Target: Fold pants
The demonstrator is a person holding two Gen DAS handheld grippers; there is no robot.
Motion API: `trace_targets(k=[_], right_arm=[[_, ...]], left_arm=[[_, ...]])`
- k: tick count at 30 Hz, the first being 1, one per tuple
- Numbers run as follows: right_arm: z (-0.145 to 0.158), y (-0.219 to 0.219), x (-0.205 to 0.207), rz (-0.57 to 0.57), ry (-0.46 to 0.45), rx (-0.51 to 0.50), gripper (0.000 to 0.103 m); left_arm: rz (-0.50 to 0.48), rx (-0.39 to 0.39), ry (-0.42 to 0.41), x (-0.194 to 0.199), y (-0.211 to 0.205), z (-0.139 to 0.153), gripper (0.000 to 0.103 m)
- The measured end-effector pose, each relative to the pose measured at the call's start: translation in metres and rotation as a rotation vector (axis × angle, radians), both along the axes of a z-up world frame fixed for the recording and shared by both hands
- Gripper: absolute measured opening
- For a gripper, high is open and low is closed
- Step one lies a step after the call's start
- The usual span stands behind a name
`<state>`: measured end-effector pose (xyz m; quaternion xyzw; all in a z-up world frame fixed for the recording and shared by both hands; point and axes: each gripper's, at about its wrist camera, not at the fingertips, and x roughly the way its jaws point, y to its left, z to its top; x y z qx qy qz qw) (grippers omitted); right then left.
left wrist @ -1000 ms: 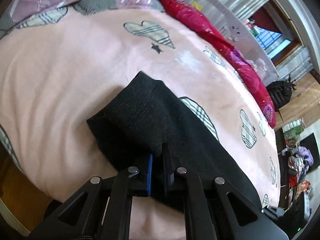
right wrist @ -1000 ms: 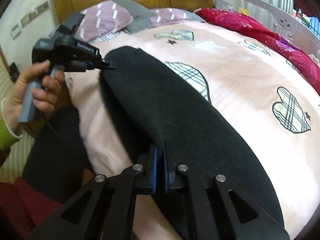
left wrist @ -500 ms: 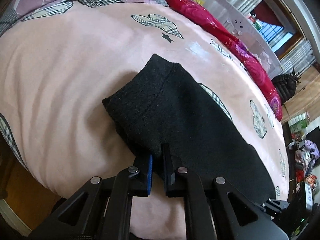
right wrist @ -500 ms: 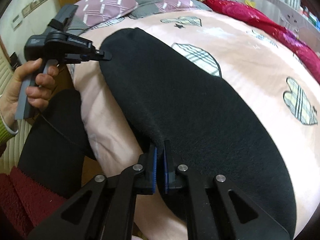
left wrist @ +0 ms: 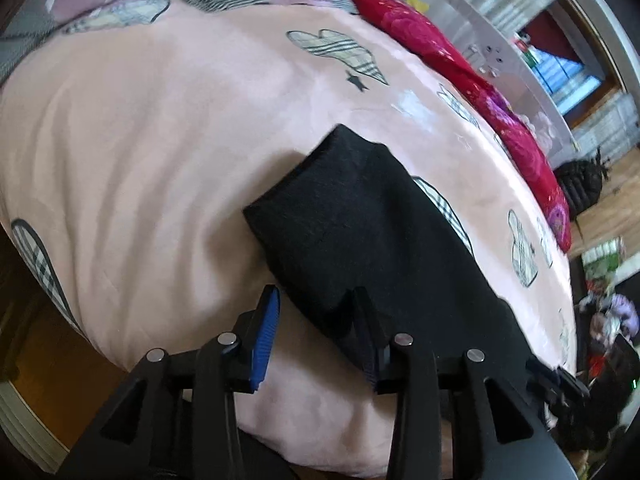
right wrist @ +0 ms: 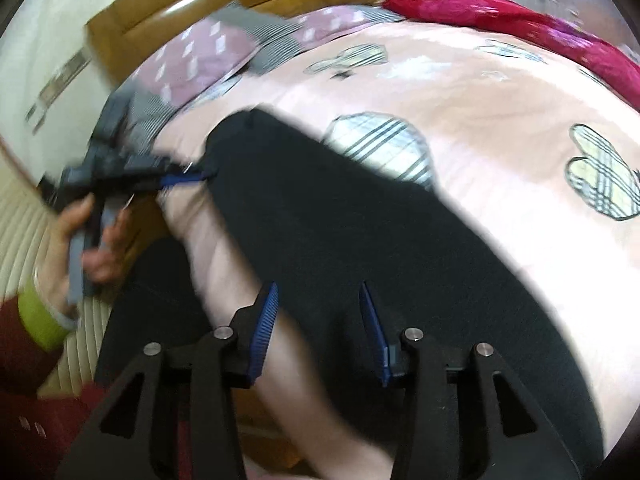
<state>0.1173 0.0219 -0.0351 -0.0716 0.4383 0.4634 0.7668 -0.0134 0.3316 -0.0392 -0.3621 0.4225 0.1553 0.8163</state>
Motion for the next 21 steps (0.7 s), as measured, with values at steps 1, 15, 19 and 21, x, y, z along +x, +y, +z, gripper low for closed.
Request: trace_targets(k=[1,15,19,21], right_arm=[[0.001,0.0,0.011,-0.031,0.006,0.003,0.044],[-0.052,0.058,0.133,0.005,0.283,-0.098,0.03],[-0.056,0.061,0.126,0.051,0.283,-0.098,0.017],[-0.049,0.06,0.12,0.058,0.234,-0.11,0.01]], left_arm=[[0.012,-0.006,0.002,-0.001,0.003,-0.001,0.046],[-0.016,0.024,0.023,0.035,0.009,-0.018,0.05],[-0.04,0.078,-0.007,0.039,0.002,-0.014,0.024],[-0.039,0.102,-0.029,0.038,0.0,-0.007,0.019]])
